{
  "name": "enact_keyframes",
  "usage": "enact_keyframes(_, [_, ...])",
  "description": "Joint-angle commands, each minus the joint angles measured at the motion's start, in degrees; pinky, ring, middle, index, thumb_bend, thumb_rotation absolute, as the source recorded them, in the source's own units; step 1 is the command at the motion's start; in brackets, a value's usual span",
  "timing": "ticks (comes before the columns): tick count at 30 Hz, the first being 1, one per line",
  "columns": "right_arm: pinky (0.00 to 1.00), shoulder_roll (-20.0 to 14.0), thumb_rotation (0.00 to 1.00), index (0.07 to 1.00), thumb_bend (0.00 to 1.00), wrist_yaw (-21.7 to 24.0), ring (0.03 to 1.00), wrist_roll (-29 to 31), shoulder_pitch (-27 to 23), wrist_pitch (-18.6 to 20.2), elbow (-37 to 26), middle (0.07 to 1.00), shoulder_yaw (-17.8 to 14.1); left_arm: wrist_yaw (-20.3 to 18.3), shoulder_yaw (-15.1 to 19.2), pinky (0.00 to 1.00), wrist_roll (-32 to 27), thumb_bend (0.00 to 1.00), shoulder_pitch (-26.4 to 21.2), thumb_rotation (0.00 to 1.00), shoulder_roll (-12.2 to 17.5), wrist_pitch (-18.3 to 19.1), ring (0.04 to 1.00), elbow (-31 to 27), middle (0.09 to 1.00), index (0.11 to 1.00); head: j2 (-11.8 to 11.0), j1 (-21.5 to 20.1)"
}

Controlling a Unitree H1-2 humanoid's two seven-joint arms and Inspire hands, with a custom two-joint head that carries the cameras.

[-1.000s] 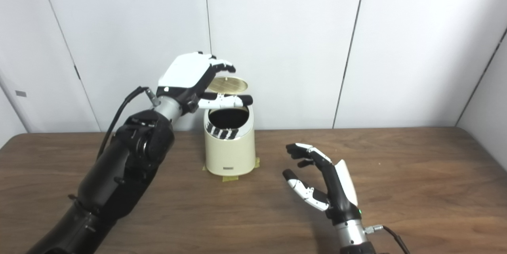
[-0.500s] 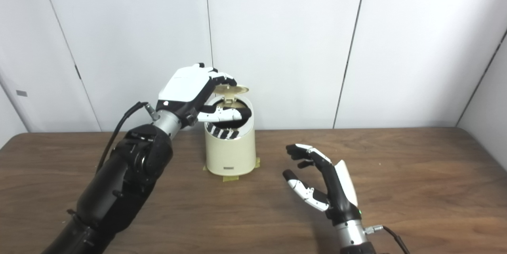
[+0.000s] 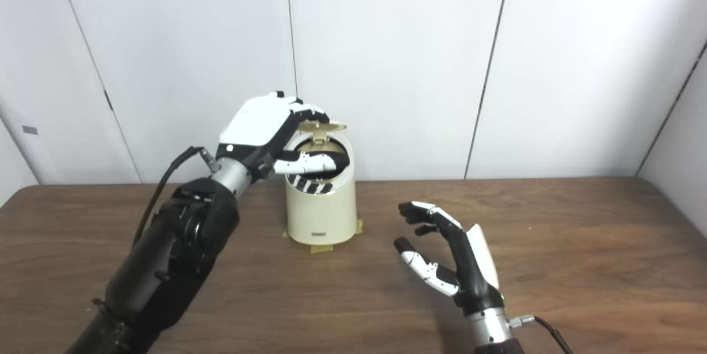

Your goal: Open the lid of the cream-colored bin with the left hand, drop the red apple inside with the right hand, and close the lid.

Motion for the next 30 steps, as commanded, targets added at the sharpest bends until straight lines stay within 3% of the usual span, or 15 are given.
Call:
enact_keyframes(1, [0.60,0.0,0.59,0.713,0.24,-0.2,0.695,0.0,-0.6,-0.3,-1.7,0.714,0.0,-0.2,0.4,1.00,0.9,0.89,-1.5,0.99,0.1,0.6,0.905,-1.2,0.784,0.777,0.1,0.0])
enact_keyframes(14, [0.58,0.3,0.53,0.714,0.22,0.1,0.687,-0.5,0.0,1.3,-3.8,0.711,0.1,1.5,-0.6,1.00,1.8,0.91,2.6,1.00,0.0,-0.7,0.894,1.1,0.768,0.758,1.1,-0.7])
enact_keyframes(20, [0.58,0.5,0.48,0.710,0.22,0.4,0.687,0.2,0.0,1.2,-4.0,0.710,0.1,2.5,-0.9,1.00,1.6,0.88,4.9,1.00,-0.3,-1.6,0.880,1.9,0.758,0.741,1.3,-1.0])
enact_keyframes(30, [0.57,0.5,0.49,0.708,0.23,0.6,0.685,0.1,0.0,1.8,-4.2,0.708,-0.1,3.5,-0.7,1.00,0.7,0.85,6.9,0.99,-0.2,-3.1,0.875,3.0,0.770,0.736,1.6,-1.1])
